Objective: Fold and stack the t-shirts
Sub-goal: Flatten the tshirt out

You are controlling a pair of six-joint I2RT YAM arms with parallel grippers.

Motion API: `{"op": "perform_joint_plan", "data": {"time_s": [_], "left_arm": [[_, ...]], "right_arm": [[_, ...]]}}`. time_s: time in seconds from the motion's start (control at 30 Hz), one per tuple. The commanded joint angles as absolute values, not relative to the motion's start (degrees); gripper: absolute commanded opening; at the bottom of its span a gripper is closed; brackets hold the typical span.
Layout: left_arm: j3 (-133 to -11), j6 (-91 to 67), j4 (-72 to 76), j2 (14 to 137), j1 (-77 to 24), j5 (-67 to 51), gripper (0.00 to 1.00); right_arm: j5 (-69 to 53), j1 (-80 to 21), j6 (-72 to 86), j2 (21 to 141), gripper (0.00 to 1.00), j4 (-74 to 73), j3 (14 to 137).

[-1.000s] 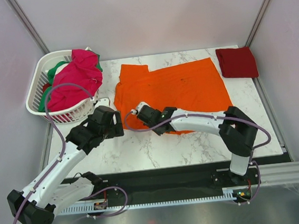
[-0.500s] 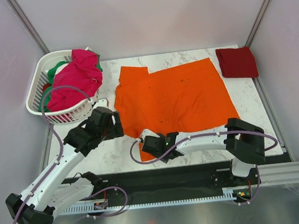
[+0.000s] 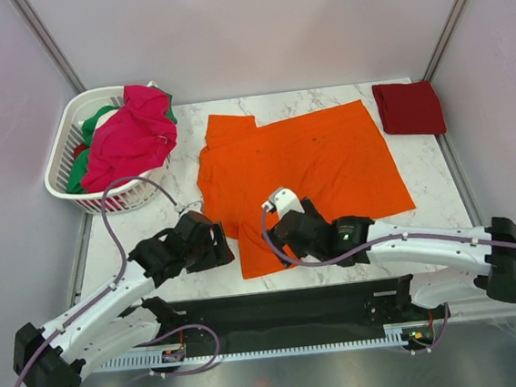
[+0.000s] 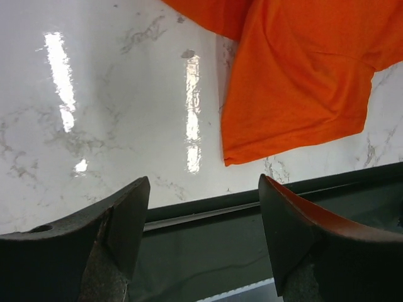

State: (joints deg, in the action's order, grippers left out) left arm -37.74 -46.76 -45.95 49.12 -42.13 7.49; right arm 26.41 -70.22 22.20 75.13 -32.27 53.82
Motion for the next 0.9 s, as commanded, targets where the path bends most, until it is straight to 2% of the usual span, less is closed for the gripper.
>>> {"op": "perform_joint_plan", "data": {"time_s": [0.0, 0.17, 0.3, 0.53, 0.6, 0.7, 0.73, 0.87], "left_arm": [[-35.08, -50.89, -32.98, 50.97, -43.59, 4.05, 0.78], [-32.61, -50.27, -21.91, 58.69, -44.56, 3.78, 0.78], [-34.01, -50.71, -21.09, 68.97, -47.10, 7.28, 0.73], [-34.19, -49.93, -18.28, 76.45, -48.87, 11.33, 0.69], [-34.36, -49.57, -17.84, 77.60, -48.87, 11.69, 0.62], [-34.37, -49.92, -17.32, 79.10, -48.87, 10.03, 0.42], [-34.10, -50.10, -17.14, 79.45, -49.04, 9.58, 0.29], [-33.05, -51.06, -17.22, 79.89, -49.66, 9.23, 0.10]], "right_arm": [[24.28, -66.19, 25.75, 70.15, 0.98, -29.45, 52.48], [18.64, -59.68, 26.37, 68.56, 0.98, -28.48, 50.37], [17.76, -58.63, 27.16, 66.80, 0.98, -28.56, 48.96], [16.26, -56.95, 26.98, 64.51, 0.98, -29.09, 47.02], [16.17, -56.60, 26.55, 64.51, 0.98, -29.27, 47.11], [16.17, -55.99, 26.37, 64.60, 0.98, -29.62, 47.46], [16.00, -55.81, 26.28, 64.60, 0.98, -29.53, 47.46], [15.12, -55.37, 26.28, 65.39, 0.98, -29.00, 47.55]]}}
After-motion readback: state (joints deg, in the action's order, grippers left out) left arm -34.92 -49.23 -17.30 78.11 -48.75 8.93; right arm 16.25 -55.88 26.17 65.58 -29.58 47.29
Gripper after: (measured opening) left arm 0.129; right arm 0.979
